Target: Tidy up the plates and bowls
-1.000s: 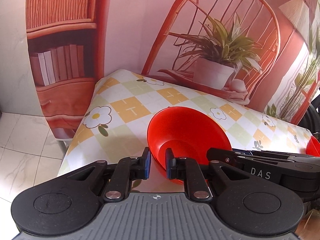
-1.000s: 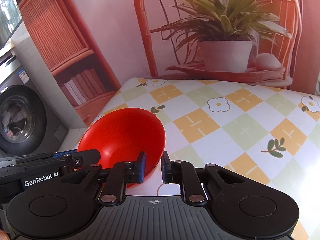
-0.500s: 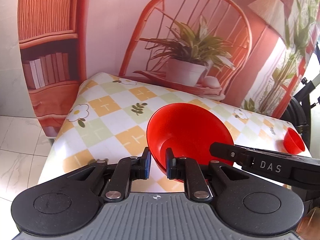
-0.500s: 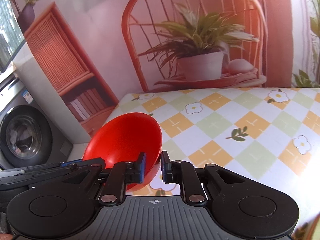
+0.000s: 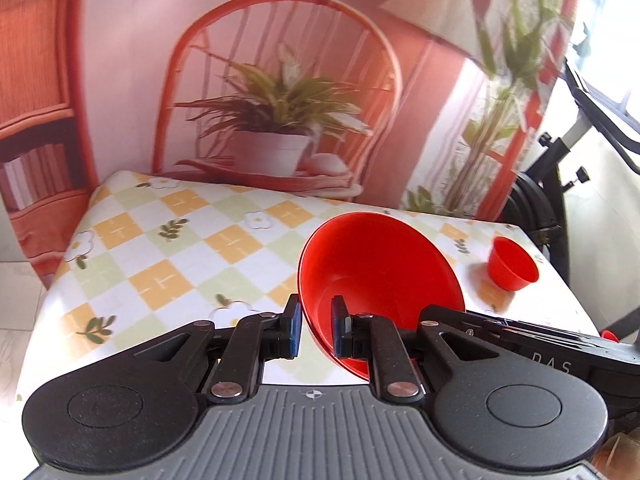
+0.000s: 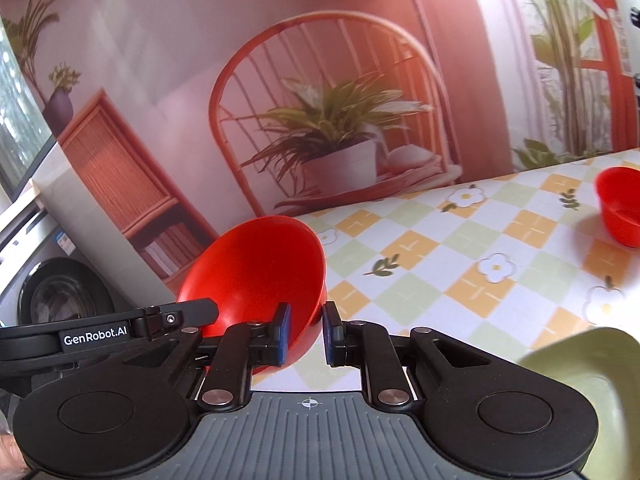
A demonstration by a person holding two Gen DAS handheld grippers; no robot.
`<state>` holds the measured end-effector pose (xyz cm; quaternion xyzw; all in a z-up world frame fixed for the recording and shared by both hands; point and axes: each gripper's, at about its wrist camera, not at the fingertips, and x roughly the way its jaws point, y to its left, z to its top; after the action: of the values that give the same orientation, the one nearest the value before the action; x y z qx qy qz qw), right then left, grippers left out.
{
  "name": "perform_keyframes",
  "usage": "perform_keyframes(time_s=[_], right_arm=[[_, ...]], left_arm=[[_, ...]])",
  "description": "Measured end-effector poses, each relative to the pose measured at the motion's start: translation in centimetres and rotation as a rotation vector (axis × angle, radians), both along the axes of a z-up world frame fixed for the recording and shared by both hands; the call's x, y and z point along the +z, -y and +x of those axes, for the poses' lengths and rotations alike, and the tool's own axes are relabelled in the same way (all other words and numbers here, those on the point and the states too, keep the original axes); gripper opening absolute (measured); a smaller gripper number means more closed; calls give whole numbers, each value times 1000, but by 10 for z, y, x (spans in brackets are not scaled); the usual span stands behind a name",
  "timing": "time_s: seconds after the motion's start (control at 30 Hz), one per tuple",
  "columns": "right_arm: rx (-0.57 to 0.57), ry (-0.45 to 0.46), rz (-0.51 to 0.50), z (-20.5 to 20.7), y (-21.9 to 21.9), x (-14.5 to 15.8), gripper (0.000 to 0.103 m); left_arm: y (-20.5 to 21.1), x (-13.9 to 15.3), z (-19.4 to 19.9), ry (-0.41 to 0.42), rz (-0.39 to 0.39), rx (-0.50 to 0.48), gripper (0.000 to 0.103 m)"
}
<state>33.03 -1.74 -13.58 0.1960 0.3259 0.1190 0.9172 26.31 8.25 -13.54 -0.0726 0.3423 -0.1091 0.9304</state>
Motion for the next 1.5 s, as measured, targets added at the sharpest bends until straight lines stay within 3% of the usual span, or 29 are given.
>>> perform_keyframes(time_s=[0.3,0.8,1.5], right_arm=[[-113,51,58,-34,74,10,15],[-293,80,122,-70,175,-7,15],[-452,110,202,-76,272,-39,14]], left_arm=[[71,2,-8,2,-3,-92,16],[163,-3,2,-26,18,-224,16],[246,-20,42,-73,54,-348,18]])
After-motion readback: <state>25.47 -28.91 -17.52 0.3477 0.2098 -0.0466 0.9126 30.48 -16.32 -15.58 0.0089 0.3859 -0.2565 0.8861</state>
